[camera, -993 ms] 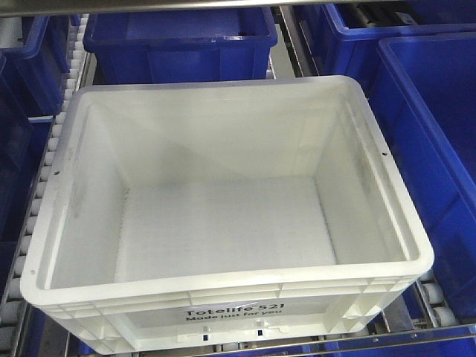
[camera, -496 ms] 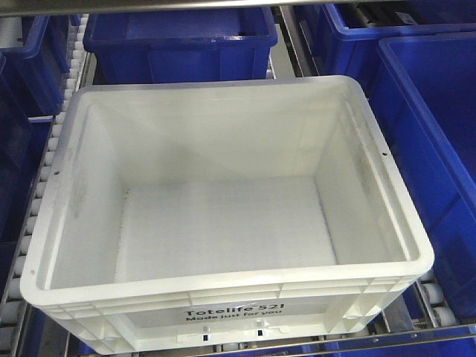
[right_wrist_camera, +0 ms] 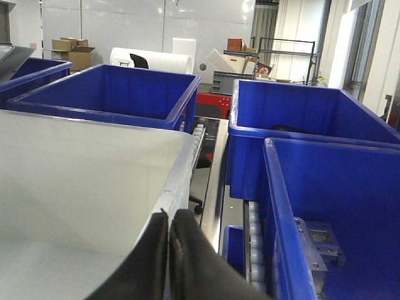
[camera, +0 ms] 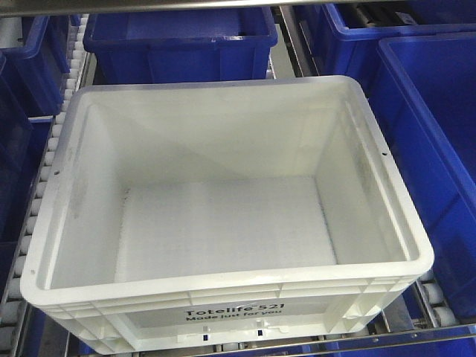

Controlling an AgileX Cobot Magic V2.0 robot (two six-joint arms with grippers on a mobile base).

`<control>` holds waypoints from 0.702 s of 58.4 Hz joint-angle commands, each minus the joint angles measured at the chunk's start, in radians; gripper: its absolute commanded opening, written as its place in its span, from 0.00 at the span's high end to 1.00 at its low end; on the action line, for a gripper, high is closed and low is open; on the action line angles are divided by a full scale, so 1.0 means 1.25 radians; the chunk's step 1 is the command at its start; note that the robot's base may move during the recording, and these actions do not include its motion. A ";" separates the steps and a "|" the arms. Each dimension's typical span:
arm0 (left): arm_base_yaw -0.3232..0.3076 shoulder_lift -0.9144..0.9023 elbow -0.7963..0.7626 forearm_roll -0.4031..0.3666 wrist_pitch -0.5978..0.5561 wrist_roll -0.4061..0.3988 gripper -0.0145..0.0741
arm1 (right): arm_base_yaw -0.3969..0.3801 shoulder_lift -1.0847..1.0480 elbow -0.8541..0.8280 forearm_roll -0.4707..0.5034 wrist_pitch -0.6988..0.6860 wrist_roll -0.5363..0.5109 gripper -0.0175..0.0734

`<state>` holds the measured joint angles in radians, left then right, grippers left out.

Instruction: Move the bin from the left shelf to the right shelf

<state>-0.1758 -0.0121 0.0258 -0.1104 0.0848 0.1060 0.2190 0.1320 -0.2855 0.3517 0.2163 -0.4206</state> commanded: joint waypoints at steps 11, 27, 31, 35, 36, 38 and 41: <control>-0.004 -0.012 0.016 -0.002 -0.060 -0.006 0.84 | 0.000 0.009 -0.020 -0.067 -0.050 0.010 0.82; -0.004 -0.012 0.016 -0.001 -0.060 -0.006 0.84 | 0.000 -0.018 0.094 -0.281 -0.141 0.211 0.82; -0.004 -0.012 0.016 -0.001 -0.060 -0.006 0.84 | 0.000 -0.058 0.142 -0.277 -0.173 0.209 0.82; -0.004 -0.012 0.016 -0.001 -0.060 -0.006 0.84 | 0.000 -0.112 0.198 -0.276 -0.198 0.209 0.82; -0.004 -0.012 0.016 -0.001 -0.060 -0.006 0.84 | 0.000 -0.128 0.213 -0.276 -0.202 0.209 0.82; -0.004 -0.011 0.016 -0.001 -0.061 -0.006 0.84 | 0.001 -0.125 0.236 -0.271 -0.222 0.213 0.82; -0.004 -0.012 0.016 -0.001 -0.060 -0.006 0.84 | 0.003 -0.121 0.263 -0.259 -0.229 0.223 0.82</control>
<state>-0.1758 -0.0121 0.0258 -0.1077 0.0825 0.1060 0.2190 -0.0086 0.0147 0.0200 0.0432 -0.1551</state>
